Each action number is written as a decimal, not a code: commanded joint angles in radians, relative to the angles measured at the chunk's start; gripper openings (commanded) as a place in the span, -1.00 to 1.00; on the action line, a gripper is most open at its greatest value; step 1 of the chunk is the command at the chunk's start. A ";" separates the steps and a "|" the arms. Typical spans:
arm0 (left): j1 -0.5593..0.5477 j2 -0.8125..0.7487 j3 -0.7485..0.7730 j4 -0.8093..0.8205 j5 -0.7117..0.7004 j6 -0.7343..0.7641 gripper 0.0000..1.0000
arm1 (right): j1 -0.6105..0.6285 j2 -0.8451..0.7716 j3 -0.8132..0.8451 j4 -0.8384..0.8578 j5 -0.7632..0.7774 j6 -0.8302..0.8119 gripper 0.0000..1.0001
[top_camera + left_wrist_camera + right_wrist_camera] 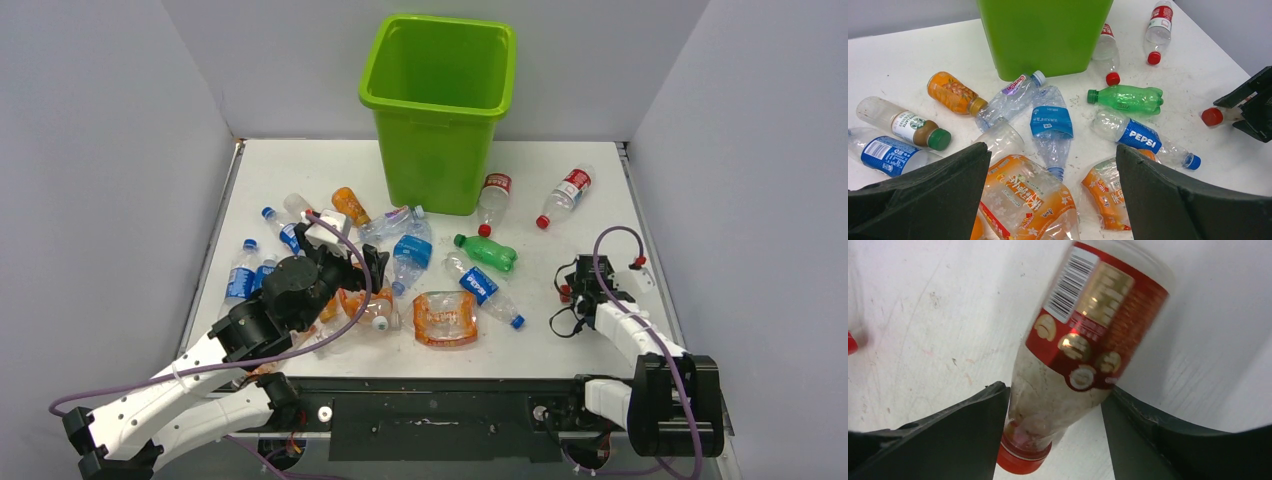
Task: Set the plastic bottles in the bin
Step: Pick up the plastic bottle from the corner of the board.
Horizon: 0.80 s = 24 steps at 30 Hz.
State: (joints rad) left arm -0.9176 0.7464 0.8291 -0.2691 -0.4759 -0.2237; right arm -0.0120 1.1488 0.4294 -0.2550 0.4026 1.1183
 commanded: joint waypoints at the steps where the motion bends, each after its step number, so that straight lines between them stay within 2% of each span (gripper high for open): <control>1: -0.006 -0.017 0.013 0.028 -0.019 0.012 0.92 | 0.006 -0.015 -0.023 0.050 -0.005 -0.036 0.20; 7: -0.011 -0.023 0.010 0.031 -0.030 0.011 0.92 | 0.006 -0.037 -0.044 0.070 -0.038 -0.067 -0.31; 10: -0.019 -0.022 0.008 0.031 -0.045 0.017 0.92 | 0.070 -0.085 -0.015 0.068 -0.057 -0.138 -0.38; 16: -0.024 -0.014 0.009 0.029 -0.053 0.022 0.92 | 0.304 -0.255 0.118 0.019 -0.030 -0.304 -0.54; 21: -0.036 -0.020 -0.007 0.055 -0.081 0.034 0.93 | 0.609 -0.322 0.232 -0.035 0.023 -0.464 -0.60; 24: -0.039 -0.037 -0.021 0.086 -0.079 0.037 0.92 | 0.791 -0.362 0.236 0.050 -0.016 -0.551 -0.53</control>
State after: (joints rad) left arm -0.9485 0.7338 0.8207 -0.2604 -0.5297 -0.2035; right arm 0.6071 0.8284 0.6373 -0.2619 0.3836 0.7300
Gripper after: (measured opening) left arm 0.962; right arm 0.472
